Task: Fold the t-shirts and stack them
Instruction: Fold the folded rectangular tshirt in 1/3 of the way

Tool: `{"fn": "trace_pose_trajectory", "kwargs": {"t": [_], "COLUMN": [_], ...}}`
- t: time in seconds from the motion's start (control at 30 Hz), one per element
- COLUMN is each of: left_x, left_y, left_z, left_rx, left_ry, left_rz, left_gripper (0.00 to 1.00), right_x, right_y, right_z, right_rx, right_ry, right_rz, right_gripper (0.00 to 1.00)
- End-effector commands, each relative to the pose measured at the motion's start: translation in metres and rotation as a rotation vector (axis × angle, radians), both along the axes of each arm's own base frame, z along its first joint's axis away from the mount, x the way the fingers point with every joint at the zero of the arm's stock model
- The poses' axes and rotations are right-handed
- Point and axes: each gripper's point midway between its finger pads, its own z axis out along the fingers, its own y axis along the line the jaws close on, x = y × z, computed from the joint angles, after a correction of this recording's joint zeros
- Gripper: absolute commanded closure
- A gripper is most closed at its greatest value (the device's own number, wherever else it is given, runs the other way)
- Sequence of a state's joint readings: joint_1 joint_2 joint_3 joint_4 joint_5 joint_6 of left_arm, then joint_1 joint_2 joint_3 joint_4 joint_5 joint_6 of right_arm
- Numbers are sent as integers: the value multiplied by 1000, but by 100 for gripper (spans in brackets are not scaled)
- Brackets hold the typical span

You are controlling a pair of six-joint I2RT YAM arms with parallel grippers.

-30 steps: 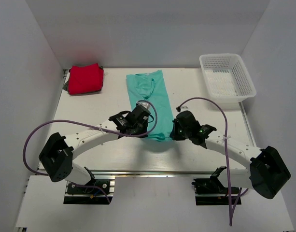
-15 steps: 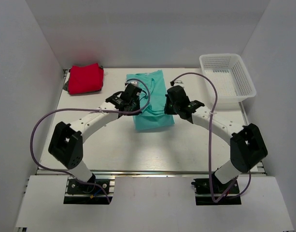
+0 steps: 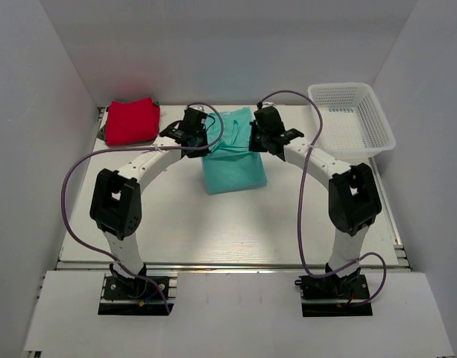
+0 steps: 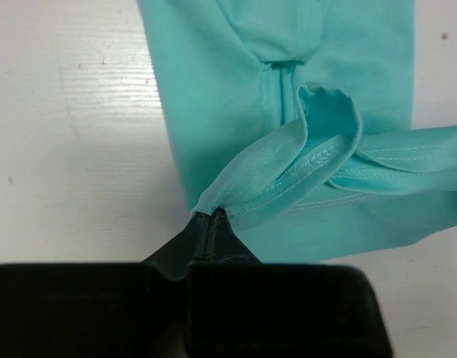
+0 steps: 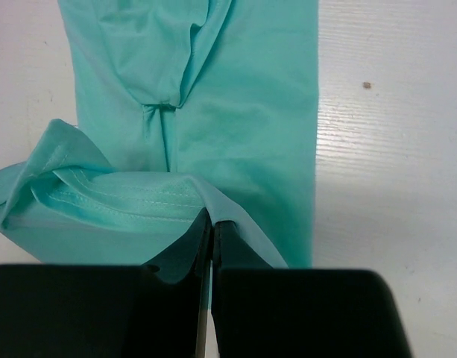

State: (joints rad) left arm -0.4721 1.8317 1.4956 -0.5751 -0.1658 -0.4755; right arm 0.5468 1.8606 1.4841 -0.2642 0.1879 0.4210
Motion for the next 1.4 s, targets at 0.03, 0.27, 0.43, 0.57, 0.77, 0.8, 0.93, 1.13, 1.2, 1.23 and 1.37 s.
{"fn": "trace_pose_trajectory", "kwargs": {"t": [0.03,0.27,0.43,0.57,0.77,0.8,0.93,1.13,1.2,1.23,1.37], "left_x": [23,40,64,72,42,28,-6,-74,-100,-106,-142], "left_y": [-8,0,12,12,14,16,26,42,54,56,67], "left_z": [14,-7,-1,7,28,12,0,-13,-32,-34,-52], "left_rx": [-57,-62,-53,-45,-86,-90,-92,-96,-79,-87,-96], "left_ry": [-36,9,-11,9,-46,-5,40,70,109,108,150], "left_rz": [-59,-38,-5,-30,-78,-92,-86,-76,-59,-49,-32], "left_gripper": [100,100,49,0,0,0,0,0,0,0,0], "right_x": [22,45,66,70,17,3,-26,-30,-24,-19,3], "right_y": [7,14,19,26,19,27,40,75,83,88,99], "right_z": [15,-7,-14,2,11,21,1,-17,-24,-19,-39], "right_rx": [40,62,91,143,195,231,278,266,260,258,253], "right_ry": [-34,-2,-14,-23,-20,-27,3,12,21,-1,7], "right_rz": [50,61,87,153,233,294,424,570,575,587,573], "right_gripper": [100,91,69,10,10,10,10,10,10,10,10]}}
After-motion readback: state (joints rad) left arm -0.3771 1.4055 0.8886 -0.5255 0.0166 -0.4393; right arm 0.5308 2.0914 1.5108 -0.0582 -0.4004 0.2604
